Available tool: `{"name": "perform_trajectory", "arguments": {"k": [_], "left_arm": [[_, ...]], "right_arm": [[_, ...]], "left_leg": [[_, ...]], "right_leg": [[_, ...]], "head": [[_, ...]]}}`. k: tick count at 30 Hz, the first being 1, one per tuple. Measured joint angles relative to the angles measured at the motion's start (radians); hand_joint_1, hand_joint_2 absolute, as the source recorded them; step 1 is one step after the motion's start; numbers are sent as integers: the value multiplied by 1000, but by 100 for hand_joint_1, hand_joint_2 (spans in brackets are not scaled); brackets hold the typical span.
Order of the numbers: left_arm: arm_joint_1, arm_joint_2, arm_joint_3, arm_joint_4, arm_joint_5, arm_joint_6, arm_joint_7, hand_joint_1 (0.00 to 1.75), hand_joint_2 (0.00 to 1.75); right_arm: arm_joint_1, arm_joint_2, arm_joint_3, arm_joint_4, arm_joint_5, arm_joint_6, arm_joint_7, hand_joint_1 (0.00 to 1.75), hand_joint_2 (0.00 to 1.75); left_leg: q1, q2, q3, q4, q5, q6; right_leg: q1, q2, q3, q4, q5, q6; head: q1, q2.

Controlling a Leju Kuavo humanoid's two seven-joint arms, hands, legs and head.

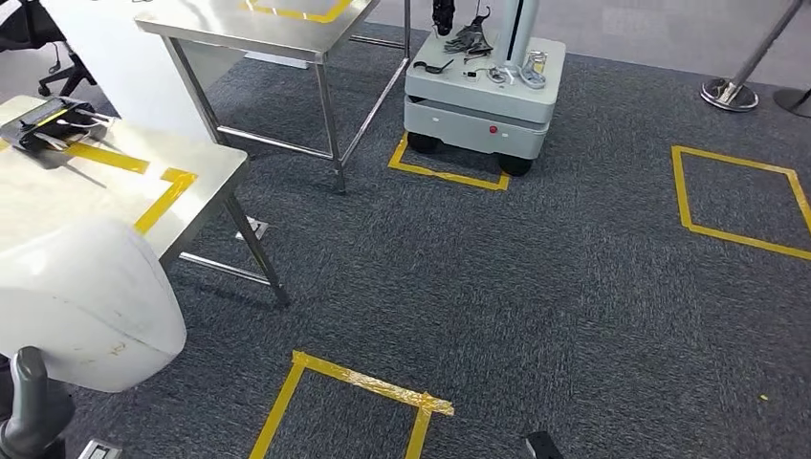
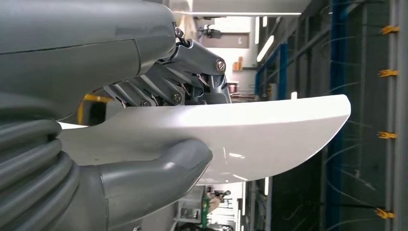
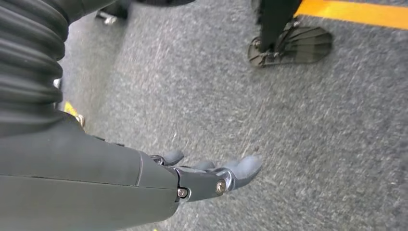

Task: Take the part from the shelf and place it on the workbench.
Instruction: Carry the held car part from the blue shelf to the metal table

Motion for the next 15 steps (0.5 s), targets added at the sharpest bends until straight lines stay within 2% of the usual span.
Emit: {"name": "perform_trajectory", "arguments": {"k": [1, 2, 3, 4, 5, 6, 7, 8, 9, 10, 11, 12, 13, 14, 15], "left_arm": [[-5, 10, -1, 3, 0, 5, -13, 175, 175], [-9, 20, -1, 6, -2, 10, -25, 175, 175], [-16, 27, -1, 9, -5, 16, -33, 175, 175], [-26, 34, -1, 15, -5, 22, -38, 175, 175], [-39, 41, -1, 22, -3, 25, -41, 175, 175], [-50, 47, -1, 29, 2, 27, -44, 175, 175], [-58, 54, 0, 36, 8, 28, -49, 175, 175], [-62, 59, 1, 41, 13, 26, -56, 175, 175], [-63, 63, 4, 45, 16, 25, -64, 175, 175], [-64, 66, 10, 47, 19, 22, -70, 175, 175], [-65, 67, 16, 49, 21, 20, -76, 175, 175], [-66, 67, 25, 49, 22, 17, -79, 175, 175], [-66, 67, 33, 47, 19, 15, -82, 175, 175], [-65, 66, 41, 44, 11, 13, -84, 175, 175], [-64, 66, 51, 39, -2, 13, -85, 175, 175]], "right_arm": [[-1, 3, -7, 0, -10, -2, -6, 0, 175], [-3, 4, -13, 0, -17, 0, -11, 0, 175], [-5, 6, -19, 0, -20, 4, -14, 0, 175], [-5, 7, -22, 0, -18, 7, -12, 0, 175], [-5, 9, -25, 0, -13, 8, -7, 0, 175], [-3, 10, -26, 0, -9, 8, -1, 0, 175], [-2, 11, -27, 0, -6, 6, 4, 0, 175], [-1, 12, -28, 0, -5, 7, 3, 0, 175], [-1, 13, -29, 0, -5, 8, -2, 0, 175], [-1, 15, -30, 0, -5, 10, -10, 0, 175], [-1, 15, -30, 0, -3, 12, -19, 0, 175], [-2, 16, -30, 0, 0, 12, -25, 0, 175], [-2, 16, -30, 0, 5, 13, -27, 0, 175], [-3, 17, -30, 0, 11, 15, -27, 0, 175], [-4, 17, -30, 0, 16, 17, -27, 0, 175]], "left_leg": [[0, -13, -3, -2, 3, 6], [2, -25, -5, -5, 6, 12], [4, -36, -5, -8, 10, 19], [6, -48, -6, -12, 14, 25], [8, -61, -6, -13, 18, 30], [9, -74, -9, -13, 20, 33], [9, -88, -12, -12, 22, 34], [9, -102, -13, -11, 23, 33], [9, -116, -15, -9, 24, 32], [10, -131, -15, -7, 25, 30], [11, -146, -15, -5, 25, 28], [11, -159, -17, -3, 26, 23], [12, -172, -19, -1, 27, 17], [12, -183, -23, -2, 29, 10], [13, -194, -26, -4, 33, 1]], "right_leg": [[0, -10, 2, 0, -1, 4], [-3, -6, 4, 3, -4, 11], [-6, 15, 0, 16, -15, 17], [-9, 46, -14, 50, -38, 24], [-13, 82, -38, 105, -70, 29], [-14, 106, -71, 173, -104, 32], [-15, 116, -103, 239, -130, 33], [-16, 119, -124, 280, -138, 34], [-17, 120, -128, 285, -126, 33], [-18, 124, -113, 248, -95, 32], [-21, 136, -81, 179, -55, 30], [-24, 157, -48, 108, -26, 29], [-24, 174, -23, 52, -6, 29], [-23, 185, -10, 20, 1, 27], [-21, 186, -8, 12, -1, 25]], "head": [[0, 0], [0, 0], [1, 0], [3, 0], [5, 0], [6, 0], [6, 0], [6, 0], [6, 0], [6, 0], [7, 0], [6, 0], [6, 0], [6, 0], [6, 0]]}}
